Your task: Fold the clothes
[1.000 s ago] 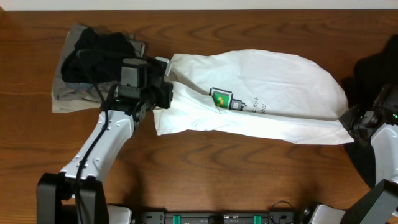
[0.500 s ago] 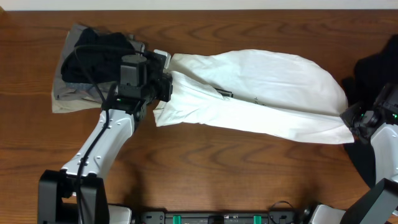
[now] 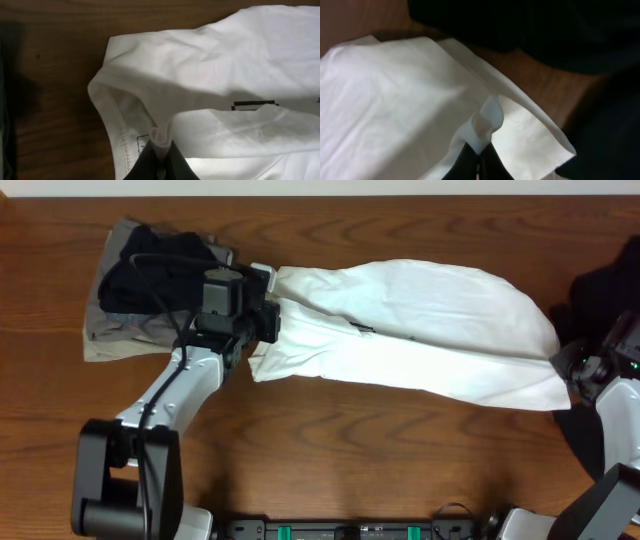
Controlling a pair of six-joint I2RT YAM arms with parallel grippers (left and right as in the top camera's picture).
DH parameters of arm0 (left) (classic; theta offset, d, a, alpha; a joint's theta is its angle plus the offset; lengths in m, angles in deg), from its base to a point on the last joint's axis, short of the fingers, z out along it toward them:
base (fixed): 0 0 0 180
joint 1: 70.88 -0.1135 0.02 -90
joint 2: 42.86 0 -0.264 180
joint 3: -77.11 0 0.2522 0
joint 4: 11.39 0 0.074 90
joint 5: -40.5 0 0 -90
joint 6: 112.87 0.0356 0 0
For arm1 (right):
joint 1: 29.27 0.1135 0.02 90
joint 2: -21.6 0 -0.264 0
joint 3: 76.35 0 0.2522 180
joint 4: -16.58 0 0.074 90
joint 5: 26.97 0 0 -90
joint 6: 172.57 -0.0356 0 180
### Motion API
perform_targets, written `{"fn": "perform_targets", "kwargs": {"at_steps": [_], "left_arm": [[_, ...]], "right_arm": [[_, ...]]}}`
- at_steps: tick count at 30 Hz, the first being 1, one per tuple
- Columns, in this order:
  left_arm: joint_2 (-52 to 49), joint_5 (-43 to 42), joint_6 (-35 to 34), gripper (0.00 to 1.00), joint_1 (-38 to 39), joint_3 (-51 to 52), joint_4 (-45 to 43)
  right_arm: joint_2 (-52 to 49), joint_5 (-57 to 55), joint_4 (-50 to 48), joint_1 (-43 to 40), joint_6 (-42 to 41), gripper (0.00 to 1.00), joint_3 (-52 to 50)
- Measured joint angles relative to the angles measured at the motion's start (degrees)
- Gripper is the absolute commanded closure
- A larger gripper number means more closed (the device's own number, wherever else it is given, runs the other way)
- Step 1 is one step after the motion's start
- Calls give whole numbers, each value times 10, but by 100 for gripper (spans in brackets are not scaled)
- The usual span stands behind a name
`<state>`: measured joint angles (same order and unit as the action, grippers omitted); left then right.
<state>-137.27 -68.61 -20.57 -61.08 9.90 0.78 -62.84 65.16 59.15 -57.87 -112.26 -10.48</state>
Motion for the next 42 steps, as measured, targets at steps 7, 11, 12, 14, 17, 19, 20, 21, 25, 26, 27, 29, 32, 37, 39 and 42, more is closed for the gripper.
{"fn": "perform_targets", "kwargs": {"at_steps": [7, 11, 12, 14, 17, 19, 20, 21, 25, 26, 27, 29, 32, 37, 39, 42], "left_arm": [[0, 0, -8, 94, 0, 0, -1], [0, 0, -8, 91, 0, 0, 0], [0, 0, -8, 89, 0, 0, 1], [0, 0, -7, 83, 0, 0, 2], [0, 2, -9, 56, 0, 0, 10], [0, 6, -10, 45, -1, 0, 20], [0, 9, -11, 41, -2, 0, 33], [0, 11, -10, 38, -4, 0, 43], [2, 16, -16, 32, -17, 0, 94], [5, 16, -17, 32, -21, 0, 110], [10, 15, -19, 31, -26, 0, 127], [21, 16, -24, 30, -32, 0, 163], [43, 15, -36, 29, -38, 0, 226], [47, 15, -47, 28, -38, -2, 311], [47, 15, -51, 29, -38, -2, 315], [37, 15, -50, 36, -38, 4, 281]], "right_arm": [[-46, 5, -14, 0, -15, 99, 0], [-70, 11, -15, 0, -21, 88, 0], [-73, 11, -15, 0, -23, 81, 0], [-78, 11, -19, 0, -27, 69, 0], [-78, 18, -35, 0, -19, 56, 0], [-78, 27, -41, 0, -14, 53, 0], [-78, 37, -43, 0, -10, 52, 0], [-78, 47, -43, -1, -5, 51, 0], [-73, 79, -33, -4, 16, 49, 0], [-70, 85, -27, -5, 19, 48, 0], [-64, 91, -18, -5, 23, 48, 0], [-54, 102, 0, -5, 30, 48, 0], [-38, 117, 31, -5, 37, 48, 0], [-35, 126, 72, -5, 48, 48, 0], [-35, 128, 82, -5, 54, 48, 0], [-35, 129, 89, -5, 58, 48, 0]]}}
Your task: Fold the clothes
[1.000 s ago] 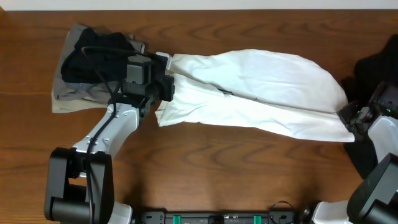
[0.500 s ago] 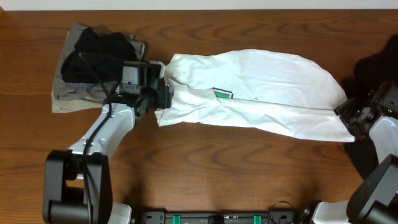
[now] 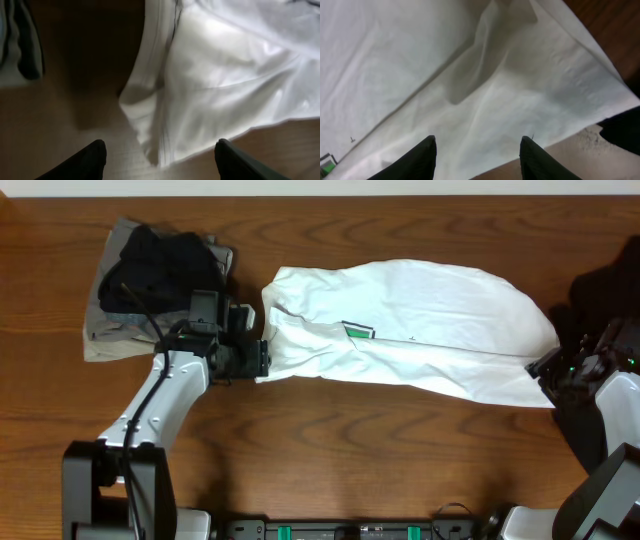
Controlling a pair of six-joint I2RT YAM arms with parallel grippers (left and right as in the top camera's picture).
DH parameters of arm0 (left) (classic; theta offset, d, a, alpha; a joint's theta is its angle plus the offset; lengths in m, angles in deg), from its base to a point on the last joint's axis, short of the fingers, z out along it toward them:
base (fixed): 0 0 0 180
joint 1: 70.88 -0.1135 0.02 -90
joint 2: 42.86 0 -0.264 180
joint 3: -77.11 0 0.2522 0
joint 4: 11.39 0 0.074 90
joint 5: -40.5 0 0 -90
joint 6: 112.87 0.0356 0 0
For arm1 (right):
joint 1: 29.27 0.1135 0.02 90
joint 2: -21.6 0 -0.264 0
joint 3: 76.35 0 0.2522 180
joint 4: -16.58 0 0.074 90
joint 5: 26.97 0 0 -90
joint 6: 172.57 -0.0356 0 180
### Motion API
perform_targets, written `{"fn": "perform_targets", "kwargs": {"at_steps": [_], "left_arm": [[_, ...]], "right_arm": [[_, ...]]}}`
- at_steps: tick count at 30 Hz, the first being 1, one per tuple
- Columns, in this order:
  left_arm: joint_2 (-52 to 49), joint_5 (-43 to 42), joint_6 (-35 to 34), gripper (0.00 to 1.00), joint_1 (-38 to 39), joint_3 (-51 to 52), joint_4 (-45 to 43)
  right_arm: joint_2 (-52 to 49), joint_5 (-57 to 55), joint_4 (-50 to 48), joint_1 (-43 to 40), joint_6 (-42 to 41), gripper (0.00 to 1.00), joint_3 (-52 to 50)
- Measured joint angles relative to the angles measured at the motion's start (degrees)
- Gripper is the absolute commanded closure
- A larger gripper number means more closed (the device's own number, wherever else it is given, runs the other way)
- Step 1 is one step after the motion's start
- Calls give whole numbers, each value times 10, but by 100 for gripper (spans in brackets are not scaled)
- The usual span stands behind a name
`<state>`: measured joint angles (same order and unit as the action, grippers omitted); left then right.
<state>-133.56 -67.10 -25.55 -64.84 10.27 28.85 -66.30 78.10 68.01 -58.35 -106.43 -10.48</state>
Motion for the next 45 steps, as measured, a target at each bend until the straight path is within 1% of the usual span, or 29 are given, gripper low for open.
{"fn": "perform_targets", "kwargs": {"at_steps": [2, 5, 8, 9, 14, 18, 20, 21, 23, 26, 28, 30, 32, 33, 36, 40, 42, 45], "left_arm": [[-18, 0, 1, 52, 0, 4, -26], [-61, 0, 10, 67, 0, 6, -58], [-95, -3, 11, 81, 0, 7, -70], [-98, -4, 12, 93, 0, 6, -73], [-98, -2, 11, 94, -5, 3, -58], [-96, 6, 1, 94, -23, -2, -38], [-93, 13, -3, 94, -38, -2, -33], [-91, 16, -3, 94, -44, -2, -30], [-89, 22, -4, 94, -53, -2, -26], [-88, 28, -5, 94, -57, -2, -23], [-88, 30, -5, 94, -56, -2, -23], [-88, 30, -5, 94, -56, -2, -23], [-88, 30, -5, 94, -56, -2, -22], [-88, 30, -5, 94, -56, -2, -22], [-88, 30, -5, 94, -56, -2, -22], [-88, 30, -5, 94, -56, -2, -22], [-88, 30, -5, 94, -56, -2, -23], [-88, 30, -5, 94, -56, -2, -23]], "right_arm": [[0, 0, 1, 0, 2, 48, 0], [0, 1, 6, 0, 4, 49, 0], [0, 2, 11, 0, 4, 49, 0], [0, 2, 14, 0, 4, 49, 0], [0, -9, 17, 0, 9, 49, 0], [0, -65, 13, 0, 9, 47, 0], [0, -83, -10, 0, 9, 49, -1], [0, -86, -26, 0, 12, 51, -1], [0, -79, -70, 0, 26, 59, -2], [0, -50, -107, 0, 36, 65, -8], [0, -31, -109, 1, 38, 77, -13], [0, -21, -100, 5, 32, 79, -19], [-1, -18, -87, 11, 26, 86, -27], [-2, -18, -84, 14, 20, 88, -34], [-5, -21, -96, 21, 6, 90, -57], [-7, -22, -165, 25, -27, 96, -95], [-7, -24, -217, 29, -51, 96, -117], [-14, -25, -327, 39, -94, 97, -163]]}}
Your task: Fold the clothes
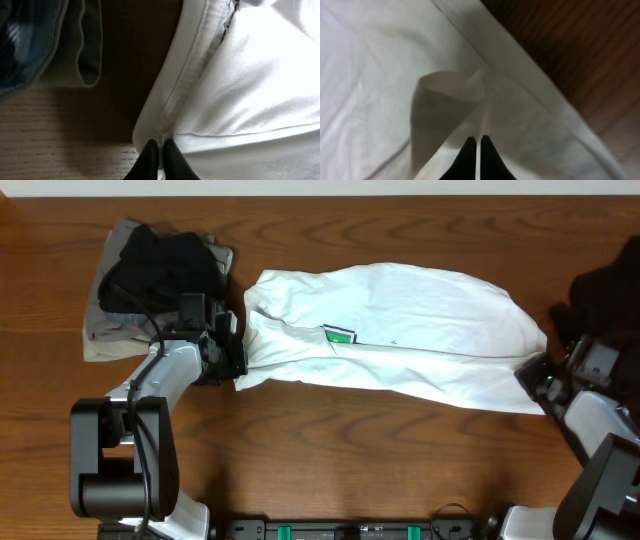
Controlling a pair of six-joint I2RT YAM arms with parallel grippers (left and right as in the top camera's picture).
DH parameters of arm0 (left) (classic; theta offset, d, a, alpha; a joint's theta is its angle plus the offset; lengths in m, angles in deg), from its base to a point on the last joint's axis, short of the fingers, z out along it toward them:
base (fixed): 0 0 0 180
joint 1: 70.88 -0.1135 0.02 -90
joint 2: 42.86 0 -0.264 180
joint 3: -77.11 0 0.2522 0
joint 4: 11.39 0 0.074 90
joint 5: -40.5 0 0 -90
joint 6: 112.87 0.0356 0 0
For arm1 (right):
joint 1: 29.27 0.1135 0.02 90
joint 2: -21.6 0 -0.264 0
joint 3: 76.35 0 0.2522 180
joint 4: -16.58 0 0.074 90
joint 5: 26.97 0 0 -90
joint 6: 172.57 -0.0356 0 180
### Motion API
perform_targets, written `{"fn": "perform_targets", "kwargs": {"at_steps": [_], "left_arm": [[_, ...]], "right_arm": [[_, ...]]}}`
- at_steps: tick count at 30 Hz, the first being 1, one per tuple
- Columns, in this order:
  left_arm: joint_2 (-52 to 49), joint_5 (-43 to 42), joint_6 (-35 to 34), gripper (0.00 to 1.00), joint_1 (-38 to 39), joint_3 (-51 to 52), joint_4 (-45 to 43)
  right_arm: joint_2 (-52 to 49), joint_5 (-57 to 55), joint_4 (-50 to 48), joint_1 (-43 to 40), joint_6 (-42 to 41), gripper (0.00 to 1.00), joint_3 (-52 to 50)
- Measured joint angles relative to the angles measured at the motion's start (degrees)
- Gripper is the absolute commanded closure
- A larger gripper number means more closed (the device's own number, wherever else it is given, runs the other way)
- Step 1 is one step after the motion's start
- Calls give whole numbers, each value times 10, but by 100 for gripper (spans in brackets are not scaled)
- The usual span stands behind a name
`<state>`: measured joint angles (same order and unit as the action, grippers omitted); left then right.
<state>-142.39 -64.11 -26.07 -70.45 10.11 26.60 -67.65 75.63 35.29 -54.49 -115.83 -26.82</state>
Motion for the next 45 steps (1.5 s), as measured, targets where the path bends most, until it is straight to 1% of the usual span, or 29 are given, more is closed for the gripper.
{"fn": "perform_targets", "kwargs": {"at_steps": [4, 8, 10, 11, 13, 14, 15, 16, 19, 21, 23, 25, 27, 28, 33, 37, 43, 44, 45], "left_arm": [[0, 0, 0, 94, 0, 0, 0], [0, 0, 0, 94, 0, 0, 0], [0, 0, 0, 94, 0, 0, 0], [0, 0, 0, 94, 0, 0, 1], [0, 0, 0, 94, 0, 0, 1], [0, 0, 0, 94, 0, 0, 1], [0, 0, 0, 94, 0, 0, 1], [0, 0, 0, 94, 0, 0, 1], [0, 0, 0, 94, 0, 0, 1], [0, 0, 0, 94, 0, 0, 1], [0, 0, 0, 94, 0, 0, 1], [0, 0, 0, 94, 0, 0, 1], [0, 0, 0, 94, 0, 0, 1], [0, 0, 0, 94, 0, 0, 1], [0, 0, 0, 94, 0, 0, 0], [0, 0, 0, 94, 0, 0, 0], [0, 0, 0, 94, 0, 0, 0], [0, 0, 0, 94, 0, 0, 0], [0, 0, 0, 94, 0, 0, 0]], "right_arm": [[-37, 4, -146, 10, -45, 99, -49], [-61, 11, -234, 11, -63, 97, -55], [-64, 26, -253, 8, -52, 94, -55], [-63, 46, -251, 3, -39, 93, -52], [-61, 88, -230, -12, -13, 75, -39], [-56, 120, -207, -25, 13, 71, -28], [-53, 136, -197, -33, 22, 68, -23], [-45, 160, -166, -46, 40, 66, -9], [-28, 201, -116, -77, 85, 62, 17], [-22, 216, -105, -94, 109, 56, 27], [-21, 226, -103, -108, 136, 53, 30], [-21, 230, -98, -114, 165, 49, 30], [-21, 235, -96, -115, 196, 48, 30], [-21, 236, -95, -115, 207, 46, 30], [-33, 230, -109, -115, 248, 41, 30], [-59, 229, -130, -115, 263, 42, 30], [-100, 217, -145, -104, 261, 43, 30], [-104, 214, -151, -100, 260, 44, 30], [-108, 211, -156, -94, 259, 47, 30]]}}
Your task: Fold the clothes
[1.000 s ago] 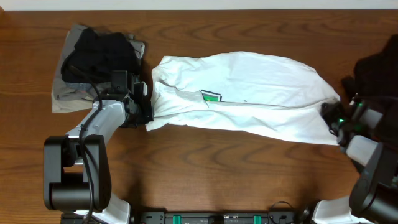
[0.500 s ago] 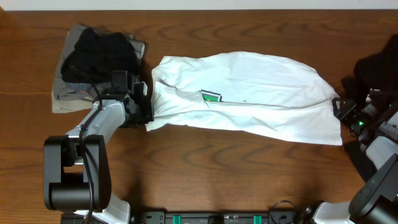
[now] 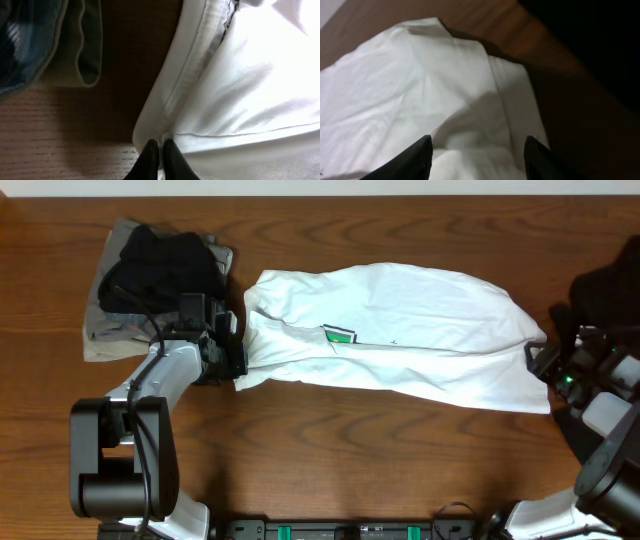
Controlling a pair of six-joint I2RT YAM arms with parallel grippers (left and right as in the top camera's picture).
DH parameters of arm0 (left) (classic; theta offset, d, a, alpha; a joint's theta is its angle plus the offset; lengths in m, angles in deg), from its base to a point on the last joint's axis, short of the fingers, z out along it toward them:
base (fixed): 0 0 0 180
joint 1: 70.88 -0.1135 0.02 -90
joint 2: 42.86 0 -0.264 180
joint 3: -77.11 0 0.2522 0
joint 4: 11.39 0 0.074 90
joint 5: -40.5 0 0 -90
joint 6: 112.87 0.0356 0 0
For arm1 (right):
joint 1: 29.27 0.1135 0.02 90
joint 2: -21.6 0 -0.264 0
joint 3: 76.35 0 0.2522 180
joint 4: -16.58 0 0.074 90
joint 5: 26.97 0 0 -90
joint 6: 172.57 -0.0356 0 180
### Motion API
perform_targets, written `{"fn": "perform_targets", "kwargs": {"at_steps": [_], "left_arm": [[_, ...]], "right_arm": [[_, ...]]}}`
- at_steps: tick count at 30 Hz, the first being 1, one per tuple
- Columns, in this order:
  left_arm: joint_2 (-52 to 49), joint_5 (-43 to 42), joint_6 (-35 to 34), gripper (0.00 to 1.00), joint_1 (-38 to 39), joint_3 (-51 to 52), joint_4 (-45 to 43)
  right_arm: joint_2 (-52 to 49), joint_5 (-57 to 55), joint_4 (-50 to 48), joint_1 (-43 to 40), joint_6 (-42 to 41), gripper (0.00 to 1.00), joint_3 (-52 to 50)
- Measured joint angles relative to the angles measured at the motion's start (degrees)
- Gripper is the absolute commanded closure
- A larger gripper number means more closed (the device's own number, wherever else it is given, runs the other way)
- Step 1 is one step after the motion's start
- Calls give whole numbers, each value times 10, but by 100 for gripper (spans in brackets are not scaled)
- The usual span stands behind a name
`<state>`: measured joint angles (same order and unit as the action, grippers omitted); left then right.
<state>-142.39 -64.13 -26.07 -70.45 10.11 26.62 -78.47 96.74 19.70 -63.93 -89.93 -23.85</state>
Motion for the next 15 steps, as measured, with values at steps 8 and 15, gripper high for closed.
{"fn": "perform_targets", "kwargs": {"at_steps": [8, 15], "left_arm": [[0, 0, 0, 94, 0, 0, 0], [0, 0, 0, 94, 0, 0, 0]], "right_arm": [[-6, -12, -10, 14, -15, 88, 0], [-6, -14, -8, -9, -40, 99, 0]]}}
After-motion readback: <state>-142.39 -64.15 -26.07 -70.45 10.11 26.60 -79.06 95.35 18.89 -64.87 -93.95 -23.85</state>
